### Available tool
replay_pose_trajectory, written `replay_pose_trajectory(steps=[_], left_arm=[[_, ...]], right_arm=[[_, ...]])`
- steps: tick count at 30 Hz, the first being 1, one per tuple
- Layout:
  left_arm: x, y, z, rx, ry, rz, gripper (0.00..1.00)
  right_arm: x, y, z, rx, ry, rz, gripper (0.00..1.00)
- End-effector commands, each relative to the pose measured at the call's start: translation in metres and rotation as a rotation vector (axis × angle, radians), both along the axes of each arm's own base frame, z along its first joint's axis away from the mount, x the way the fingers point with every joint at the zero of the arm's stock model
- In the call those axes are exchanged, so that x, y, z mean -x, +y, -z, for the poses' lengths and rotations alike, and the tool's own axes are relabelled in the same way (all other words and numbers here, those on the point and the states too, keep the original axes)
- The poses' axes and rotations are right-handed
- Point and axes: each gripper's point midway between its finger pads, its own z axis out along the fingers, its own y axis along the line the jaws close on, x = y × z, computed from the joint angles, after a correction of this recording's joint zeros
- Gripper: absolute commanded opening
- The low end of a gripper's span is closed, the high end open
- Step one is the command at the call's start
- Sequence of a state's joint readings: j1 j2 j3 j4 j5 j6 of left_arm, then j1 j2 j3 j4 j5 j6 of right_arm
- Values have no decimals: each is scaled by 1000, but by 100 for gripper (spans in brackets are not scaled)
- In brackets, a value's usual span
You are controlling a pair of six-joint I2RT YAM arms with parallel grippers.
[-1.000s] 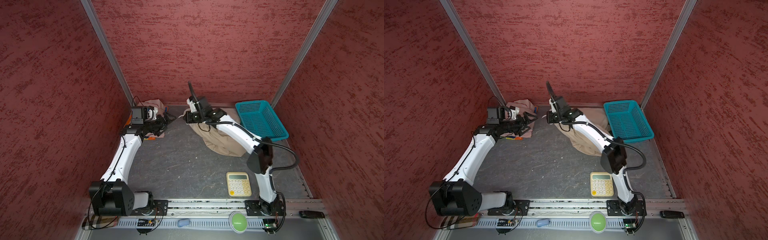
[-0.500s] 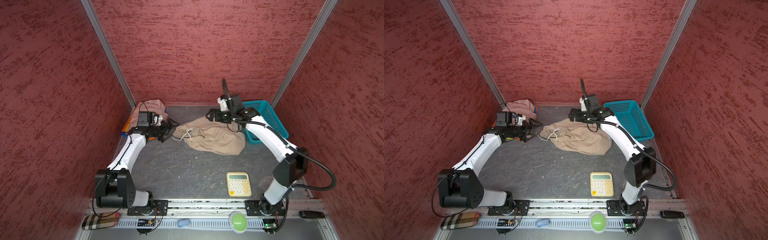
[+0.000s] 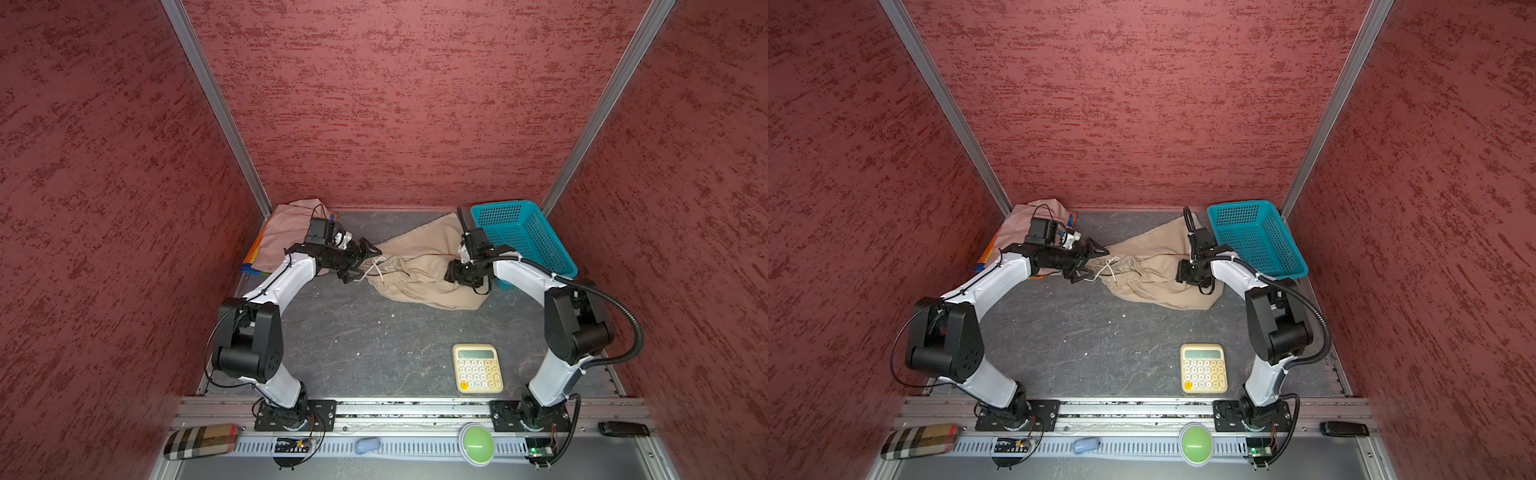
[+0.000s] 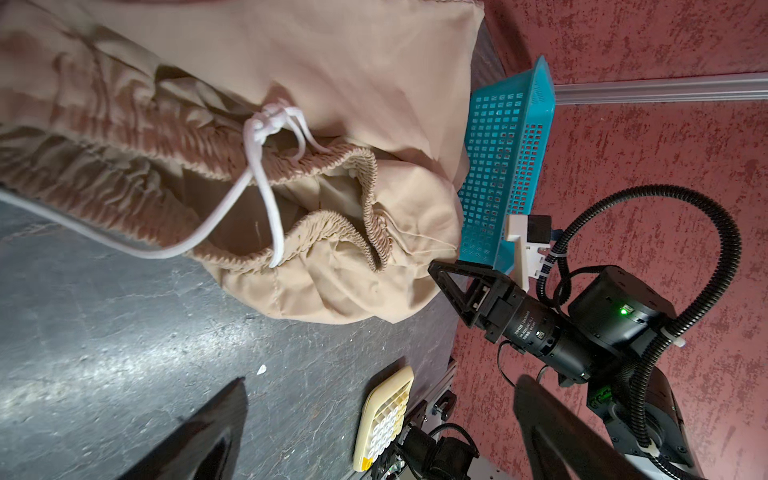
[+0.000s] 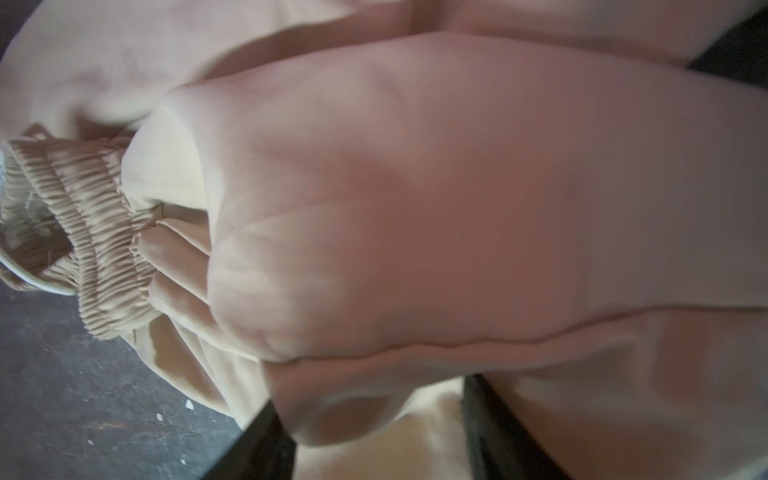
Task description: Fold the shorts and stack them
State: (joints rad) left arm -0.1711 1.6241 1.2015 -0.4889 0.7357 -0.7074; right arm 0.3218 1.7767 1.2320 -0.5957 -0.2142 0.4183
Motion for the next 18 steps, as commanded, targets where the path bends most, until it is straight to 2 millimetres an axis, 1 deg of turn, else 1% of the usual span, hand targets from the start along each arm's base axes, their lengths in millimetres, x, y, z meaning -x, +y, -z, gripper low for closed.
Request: replay_pose_trajectory(steps=[1,3,4,6,7,9,10,12,13,15,16,17,18], left_arm=[[-13,-6,-3,6,-24,12,100],[-20,-9,-1,2,-18,21,99],[-23,-12,0,-1,-14,30,100],[-25,-22,2,-3,-2,55,99],[-24,-30,4,-11,2,77,99],[-20,-50,10,-38,10,124,99],[-16,-64,16,-43,23,158,100],[-8,-87,30,-48,60,215,100],[-4,-97,37,-55,77,238,100],[1,-110,50,-86,94,259,99],[3,-117,57,-98,103,268,99],[3,-122,61,-98,115,272,100],[3,-129,65,-96,121,278,100]], right_arm=[[4,23,-9,-30,-60,-62,39],[15,34,-9,-40,-64,-85,21],[22,40,-10,-46,-68,-96,14],[35,51,-14,-58,-80,-115,4],[41,55,-18,-68,-86,-120,0],[52,59,-23,-86,-93,-121,0],[58,60,-25,-92,-96,-123,0],[64,56,-30,-99,-102,-111,0],[66,51,-33,-86,-114,-99,0],[65,40,-43,-57,-141,-81,13],[63,33,-47,-48,-150,-68,22],[60,28,-48,-44,-150,-54,29],[57,20,-59,-60,-176,-34,39]])
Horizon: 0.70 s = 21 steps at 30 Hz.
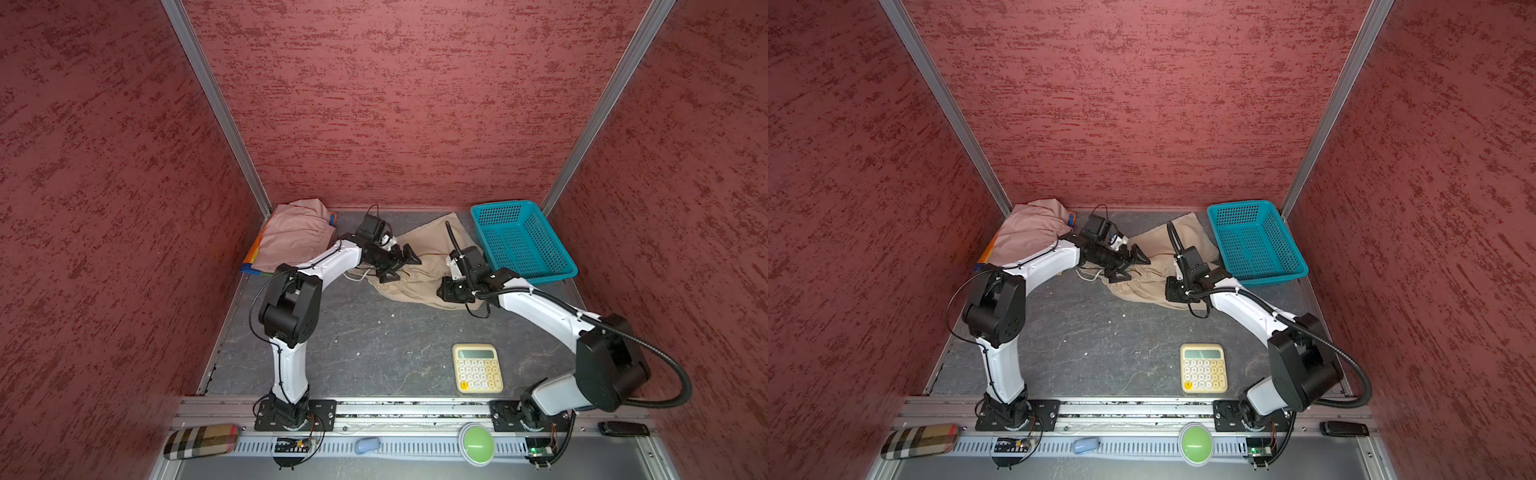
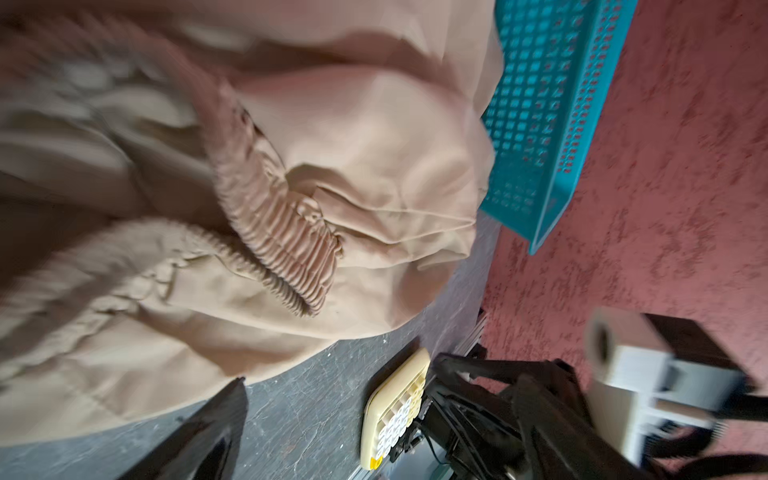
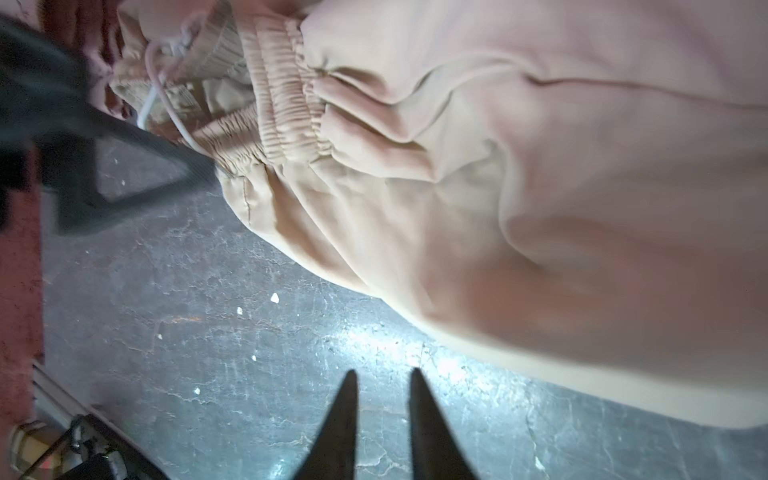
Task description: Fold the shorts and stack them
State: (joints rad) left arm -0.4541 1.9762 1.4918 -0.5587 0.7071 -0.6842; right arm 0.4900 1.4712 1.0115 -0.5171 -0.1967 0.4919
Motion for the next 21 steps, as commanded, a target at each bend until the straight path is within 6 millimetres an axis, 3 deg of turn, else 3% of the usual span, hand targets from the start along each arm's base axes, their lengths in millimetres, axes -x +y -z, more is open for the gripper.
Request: replay_pose_trajectory(steps=[1,3,5,7,14,21], left_arm=[[-3,-12,14,-29,24,0,99],[-8,-20,23,-30,39,-9,100],[-14,-22,31,-41,48,-30,93],[-21,-18,38,-59,49,-61,83],[-43,-3,48,-47,39,-214,72],[-51,-16,53,42,78,-276,44]], right_arm=[[-13,-27,-19,2,-52,77,45],[-18,-37,-24,-5,-64,98,53],[-22,-44,-28,-11,-76,109,58],[-24,-50,-33,-21,-90,122,63],[-28,-51,-32,-48,-102,126,74],[-32,-52,-30,-48,-117,129,90]])
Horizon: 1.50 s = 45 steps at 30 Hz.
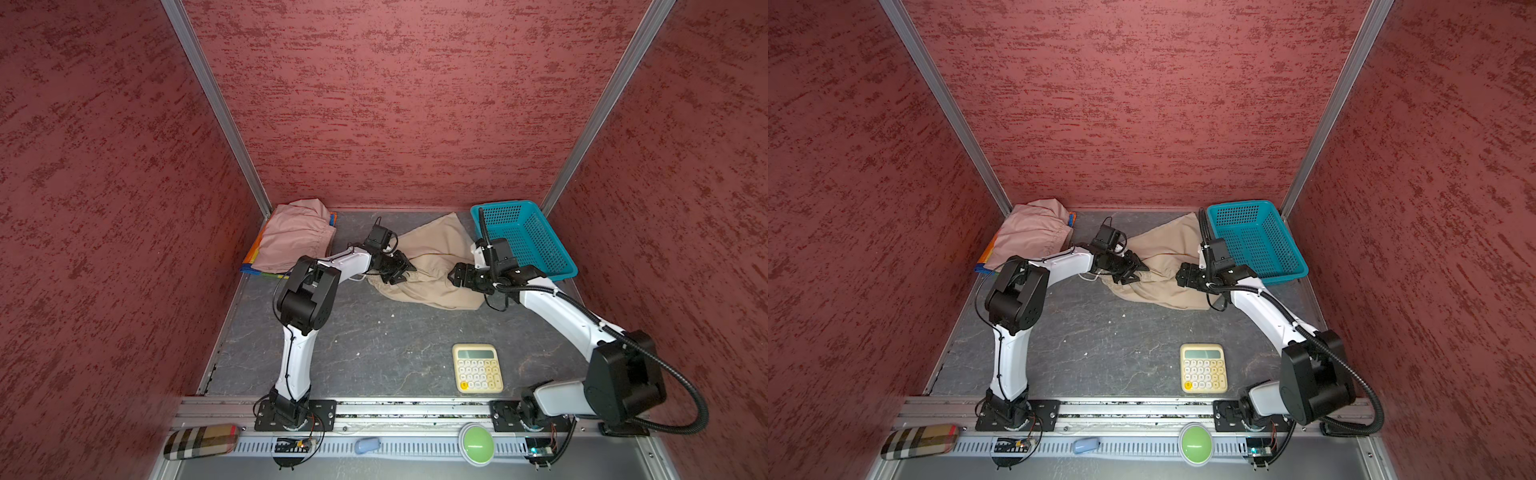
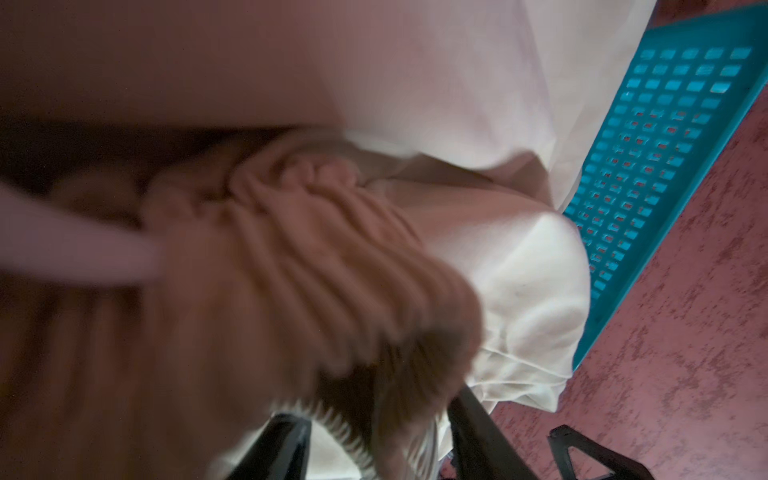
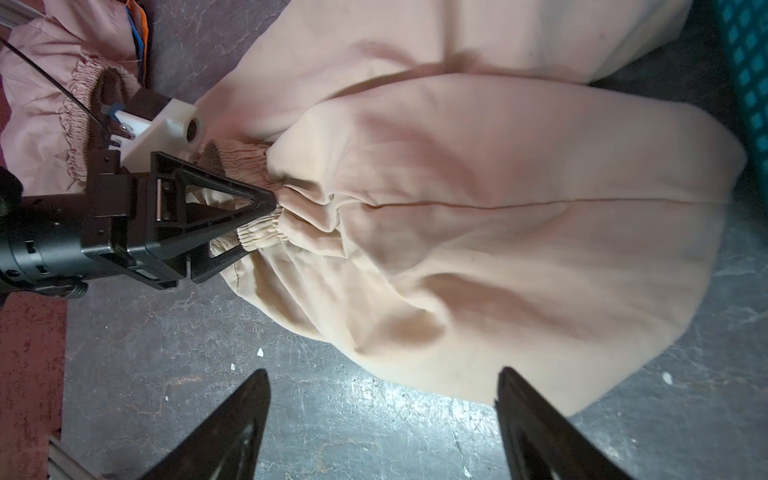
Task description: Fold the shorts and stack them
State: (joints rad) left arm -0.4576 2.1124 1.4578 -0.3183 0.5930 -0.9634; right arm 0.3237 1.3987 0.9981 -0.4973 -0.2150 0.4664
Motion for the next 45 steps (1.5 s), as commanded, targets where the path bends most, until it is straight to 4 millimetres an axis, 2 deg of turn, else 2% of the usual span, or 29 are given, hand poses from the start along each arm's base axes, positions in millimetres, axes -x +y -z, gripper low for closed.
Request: replay_pose_trajectory(steps=[1,3,5,7,10,14,17,21,28,32,36,37,39,41,42,43,45], left_arm=[[-12,-15,-6,67,-28,-34,36],[-12,-19,-14,95,-35,-28,12],[-14,-18,-31,127,-53,-23,0],[-16,-12,-57,148,-84,-16,0],[-15,11,-100,185,-137,-20,0],[-10,62,-150,265,-186,-62,0],[-2,102,-176,240,-235,-88,0],[17,136,-177,243,-223,-133,0],[43,155,-160,253,-190,-168,0],[42,174,-161,265,-199,-213,0],[37,181,-168,288,-222,-227,0],[35,181,-169,296,-224,-225,0],[32,180,-170,311,-227,-222,0],[25,181,-170,324,-235,-229,0],[20,182,-170,329,-241,-234,0],[12,185,-171,337,-251,-240,0],[-6,190,-178,360,-275,-248,0]], right_arm=[[-5,0,-5,-7,-41,-5,92],[-5,-3,-4,11,-40,-2,96],[-5,-7,-2,25,-39,7,99],[-5,-10,-3,19,-41,18,99],[-6,-10,-6,-23,-40,27,99],[-9,-8,1,-47,-21,34,99],[-16,-4,7,-66,-7,39,99],[-32,8,10,-148,3,57,99],[-70,33,34,-300,64,109,99],[-73,50,46,-351,87,111,99],[-82,61,61,-383,105,123,98],[-88,63,64,-391,102,128,90],[-101,66,60,-412,72,140,66],[-121,68,44,-394,22,142,26],[-133,68,28,-377,-16,139,10],[-145,67,11,-351,-53,136,0],[-163,60,-36,-299,-150,126,0]])
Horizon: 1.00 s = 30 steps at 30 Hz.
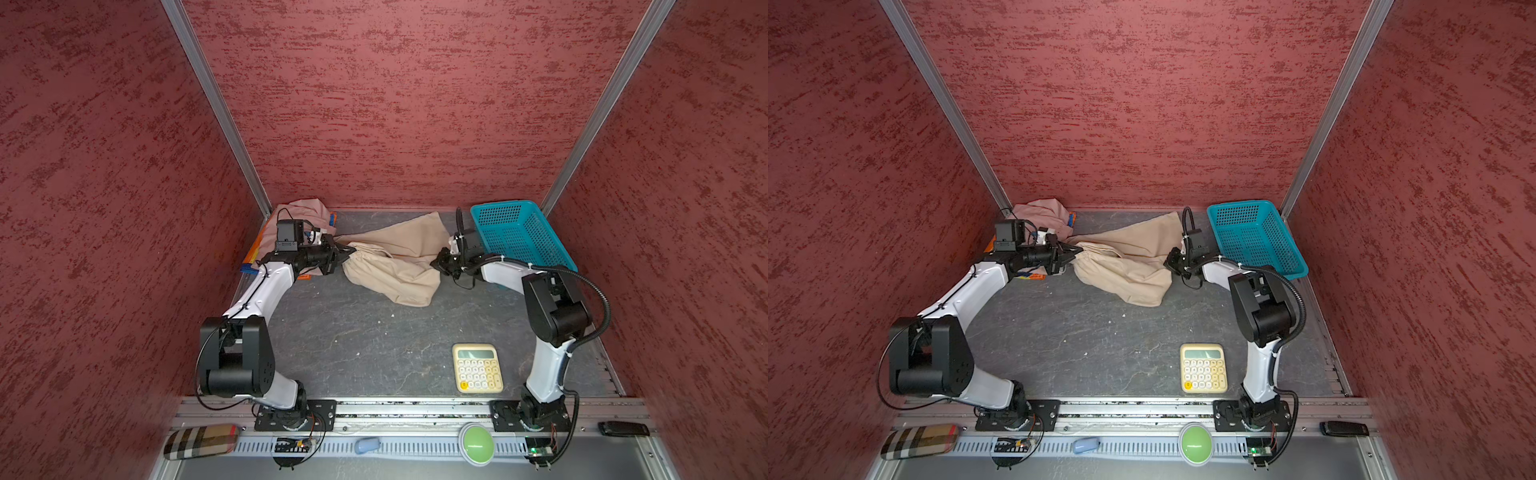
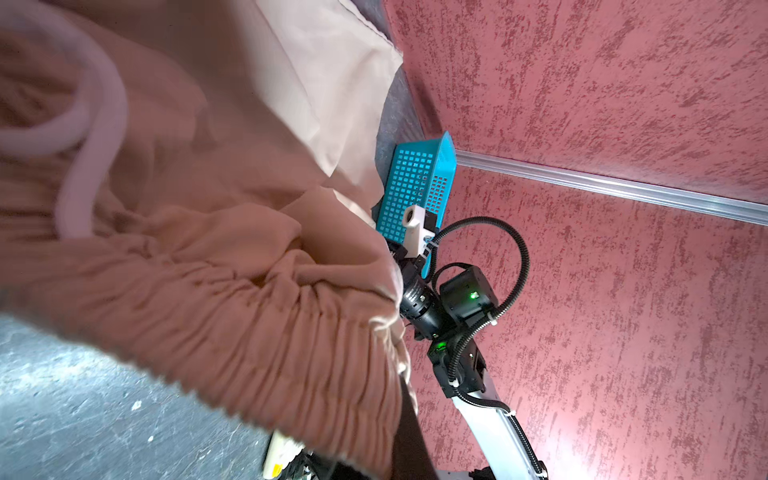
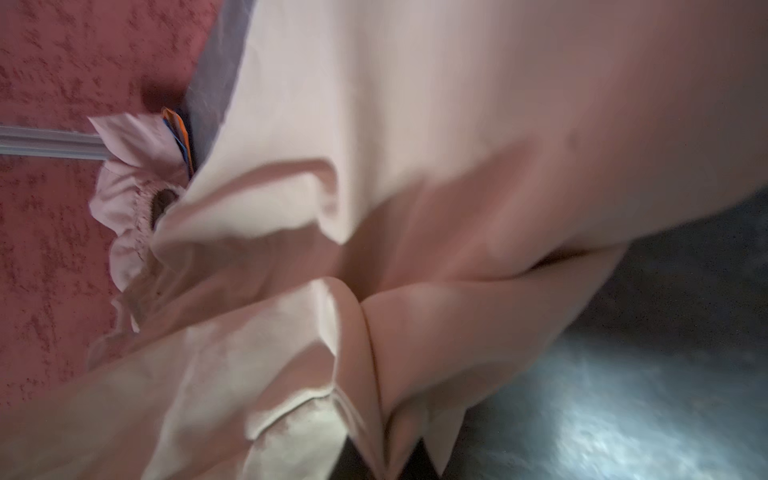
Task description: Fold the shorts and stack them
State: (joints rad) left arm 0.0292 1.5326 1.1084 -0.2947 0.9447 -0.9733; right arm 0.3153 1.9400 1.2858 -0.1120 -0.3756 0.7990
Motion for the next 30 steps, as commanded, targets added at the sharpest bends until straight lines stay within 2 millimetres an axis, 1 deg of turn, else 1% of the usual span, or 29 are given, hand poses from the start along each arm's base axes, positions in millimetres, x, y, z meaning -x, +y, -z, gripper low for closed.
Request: replay_pose_trajectory(steps=[1,2,3,4,5,6,7,8,9,11,13,14,15,16,17,18,19,20,21,22,23,25,26,27,28,29,30], left_arm=[[-37,10,-29,47,-115,-10,0],[-47,13,-40,61,-145,-19,0],[-53,18,-51,72,-171,-31,0],[-58,24,-65,75,-211,-45,0],[-59,30,-75,69,-240,-61,0],[-58,38,-81,51,-258,-80,0],[-55,46,-81,34,-264,-99,0],[-50,52,-77,28,-258,-113,0],[-42,57,-68,29,-245,-129,0],[-19,58,-43,38,-198,-139,0],[15,47,-10,43,-131,-124,0],[31,39,7,45,-95,-112,0],[48,31,21,46,-59,-96,1],[67,24,41,48,-8,-81,14],[82,20,57,51,39,-72,23],[97,19,72,53,85,-71,27],[107,22,81,60,113,-80,40],[113,26,86,63,129,-94,60],[117,33,86,55,141,-115,87],[116,40,80,45,131,-135,100],[111,44,70,38,108,-143,99],[95,52,40,-4,48,-148,100],[87,55,29,-30,25,-151,99],[77,61,17,-68,-4,-162,99],[65,68,10,-96,-25,-184,99],[54,73,5,-105,-43,-205,99],[39,76,3,-98,-58,-222,99]], right_arm=[[-43,-13,-113,78,-274,30,0],[-46,-21,-144,121,-333,36,0],[-44,-30,-169,162,-381,41,0],[-39,-39,-195,214,-433,47,0],[-31,-47,-211,265,-459,46,0],[-20,-55,-219,316,-470,34,0],[-6,-60,-219,351,-466,14,0],[6,-64,-211,371,-450,0,0],[23,-69,-195,387,-422,-9,0],[56,-77,-147,407,-340,-38,0],[92,-85,-92,415,-237,-67,0],[105,-85,-71,408,-198,-83,0],[118,-84,-52,395,-166,-97,2],[128,-83,-38,380,-141,-111,9],[134,-82,-30,375,-122,-121,21],[138,-83,-26,373,-108,-127,29],[140,-82,-25,372,-104,-137,34],[140,-81,-28,370,-109,-146,44],[138,-80,-36,372,-118,-155,57],[136,-79,-46,378,-131,-161,69],[133,-79,-59,383,-152,-162,77],[126,-78,-93,384,-208,-156,95],[121,-78,-105,388,-228,-150,99],[115,-78,-116,390,-245,-140,99],[107,-76,-124,388,-258,-133,99],[96,-73,-125,381,-264,-131,99],[82,-69,-123,378,-255,-125,99]])
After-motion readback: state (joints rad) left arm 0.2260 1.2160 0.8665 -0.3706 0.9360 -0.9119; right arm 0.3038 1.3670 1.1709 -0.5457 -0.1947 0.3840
